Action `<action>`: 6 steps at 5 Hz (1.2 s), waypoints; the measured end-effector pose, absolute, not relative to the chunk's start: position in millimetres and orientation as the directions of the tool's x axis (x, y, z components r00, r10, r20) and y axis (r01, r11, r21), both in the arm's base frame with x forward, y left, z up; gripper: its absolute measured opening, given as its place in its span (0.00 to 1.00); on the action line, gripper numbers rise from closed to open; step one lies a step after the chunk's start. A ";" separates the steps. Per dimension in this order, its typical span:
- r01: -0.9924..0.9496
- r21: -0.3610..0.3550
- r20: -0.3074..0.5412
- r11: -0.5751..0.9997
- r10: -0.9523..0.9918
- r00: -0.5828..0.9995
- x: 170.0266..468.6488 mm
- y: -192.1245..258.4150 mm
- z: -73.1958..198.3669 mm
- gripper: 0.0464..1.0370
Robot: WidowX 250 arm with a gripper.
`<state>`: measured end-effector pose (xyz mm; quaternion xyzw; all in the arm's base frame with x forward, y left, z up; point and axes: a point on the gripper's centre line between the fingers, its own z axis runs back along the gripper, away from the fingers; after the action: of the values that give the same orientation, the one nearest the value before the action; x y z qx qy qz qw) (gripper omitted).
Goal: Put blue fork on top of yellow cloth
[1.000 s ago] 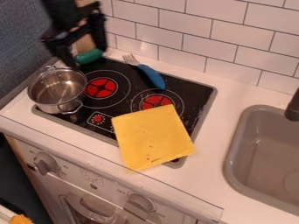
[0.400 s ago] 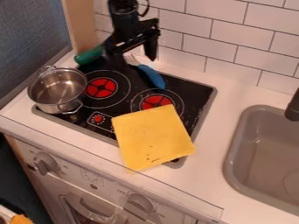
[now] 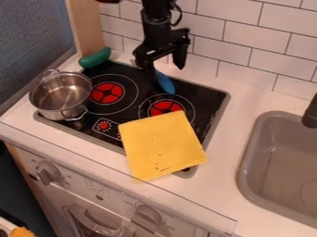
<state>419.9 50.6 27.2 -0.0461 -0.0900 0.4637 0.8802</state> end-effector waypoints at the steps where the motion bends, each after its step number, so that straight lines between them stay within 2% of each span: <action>1: -0.817 -0.140 0.123 0.560 0.828 0.547 423.4 54.2 16.5 0.91; 2: -0.827 -0.117 0.151 0.550 0.833 0.533 422.9 60.4 15.4 0.62; 3: -0.836 -0.106 0.143 0.538 0.840 0.523 416.5 60.7 10.2 0.35; 4: -0.854 -0.130 0.121 0.504 0.863 0.491 413.2 61.1 11.2 0.33; 6: -0.863 -0.128 0.084 0.489 0.872 0.482 406.8 62.1 13.3 0.33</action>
<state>406.8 62.1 13.3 -0.0341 -0.0690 0.5043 0.8601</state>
